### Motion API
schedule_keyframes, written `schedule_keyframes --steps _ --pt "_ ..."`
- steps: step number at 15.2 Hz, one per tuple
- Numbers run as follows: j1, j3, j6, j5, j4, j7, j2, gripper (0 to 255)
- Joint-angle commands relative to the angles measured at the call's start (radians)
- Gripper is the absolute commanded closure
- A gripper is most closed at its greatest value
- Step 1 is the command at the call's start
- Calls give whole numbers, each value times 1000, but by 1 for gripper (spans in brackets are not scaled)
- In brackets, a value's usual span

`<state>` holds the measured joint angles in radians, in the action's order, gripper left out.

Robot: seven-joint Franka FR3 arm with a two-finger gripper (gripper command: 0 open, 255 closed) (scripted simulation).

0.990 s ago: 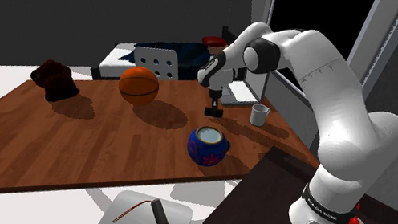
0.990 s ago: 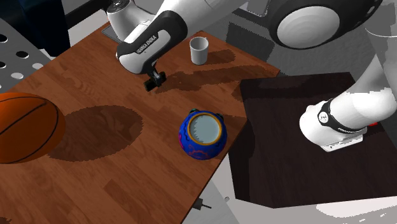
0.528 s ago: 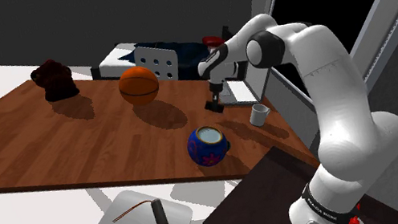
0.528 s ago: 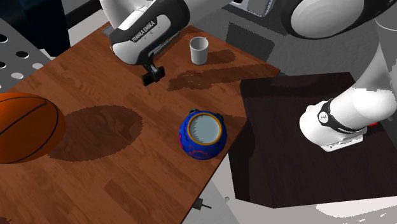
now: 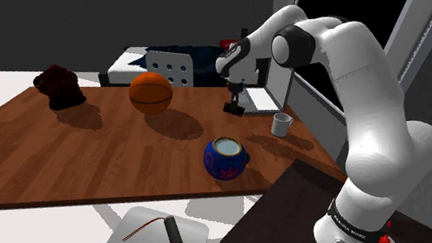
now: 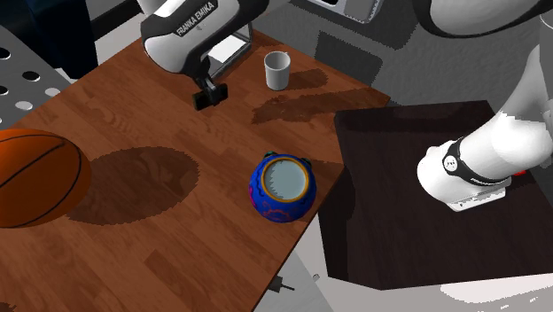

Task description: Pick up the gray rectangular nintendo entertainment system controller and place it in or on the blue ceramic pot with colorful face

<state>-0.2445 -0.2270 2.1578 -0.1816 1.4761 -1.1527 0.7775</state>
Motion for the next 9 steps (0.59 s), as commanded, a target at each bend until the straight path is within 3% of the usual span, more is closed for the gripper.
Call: schedule_keyframes --steps 1,9 --pt "3 -3 -16 4 4 2 -19 255" --pt "9 -13 -87 17 -8 8 -80 255"
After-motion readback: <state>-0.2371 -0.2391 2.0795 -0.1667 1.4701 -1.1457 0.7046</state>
